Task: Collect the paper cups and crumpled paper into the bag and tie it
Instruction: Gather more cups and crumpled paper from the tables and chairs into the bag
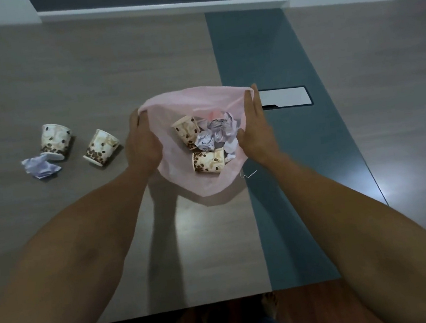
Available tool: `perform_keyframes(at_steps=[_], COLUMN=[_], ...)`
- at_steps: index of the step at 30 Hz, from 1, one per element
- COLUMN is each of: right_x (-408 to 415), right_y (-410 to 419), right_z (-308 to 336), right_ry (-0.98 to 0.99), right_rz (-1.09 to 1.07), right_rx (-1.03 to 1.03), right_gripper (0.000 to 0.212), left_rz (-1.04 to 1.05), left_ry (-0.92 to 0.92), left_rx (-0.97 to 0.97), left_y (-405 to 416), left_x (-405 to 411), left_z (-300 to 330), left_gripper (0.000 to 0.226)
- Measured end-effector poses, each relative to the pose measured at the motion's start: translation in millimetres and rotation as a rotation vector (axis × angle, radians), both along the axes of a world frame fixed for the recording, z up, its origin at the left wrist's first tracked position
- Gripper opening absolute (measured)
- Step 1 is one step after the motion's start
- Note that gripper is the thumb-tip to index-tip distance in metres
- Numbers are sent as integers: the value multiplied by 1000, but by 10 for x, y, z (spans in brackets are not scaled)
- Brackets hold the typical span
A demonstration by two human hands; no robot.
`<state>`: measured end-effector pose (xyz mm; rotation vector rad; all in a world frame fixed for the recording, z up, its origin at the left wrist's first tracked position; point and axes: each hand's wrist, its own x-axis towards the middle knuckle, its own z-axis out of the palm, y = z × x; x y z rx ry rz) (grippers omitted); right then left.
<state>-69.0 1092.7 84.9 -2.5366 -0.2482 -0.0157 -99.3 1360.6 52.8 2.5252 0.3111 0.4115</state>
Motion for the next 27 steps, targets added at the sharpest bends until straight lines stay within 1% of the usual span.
perform_keyframes(at_steps=[3,8,12,14,16,19,20,21,25,27], right_x=[88,187,168,144,118,94,98,106,179,220], right_y=[157,501,787,879,935,976,984,995,1034,1045], right_z=[51,125,67,-4,-65,-99,-103,-110,-221,-309], right_ry=[-26,-104,-79,-30,8,0,-12,-32,-145,-190], right_rz=[10,68,111,120,114,96,95,100,125,131], right_rx=[13,52,41,12,1,-9,-12,-18,-39,-55], right_gripper=[99,101,107,111,113,110,107,104,95,93], left_rz=[-97,-56,-81,-97,23,322,375,385,256,244], left_ry=[-87,-150,-144,-160,-169,-131,-91,-43,122,162], left_rx=[34,52,42,-36,-142,-290,-286,-246,-12,51], left_y=[146,462,653,730,789,965,1055,1140,1427,1526], left_x=[85,180,21,-118,-264,-392,-413,-433,-397,-320], left_z=[126,221,218,159,73,-90,-174,-268,-687,-843], left_gripper=[59,56,60,65,64,54,51,51,66,76])
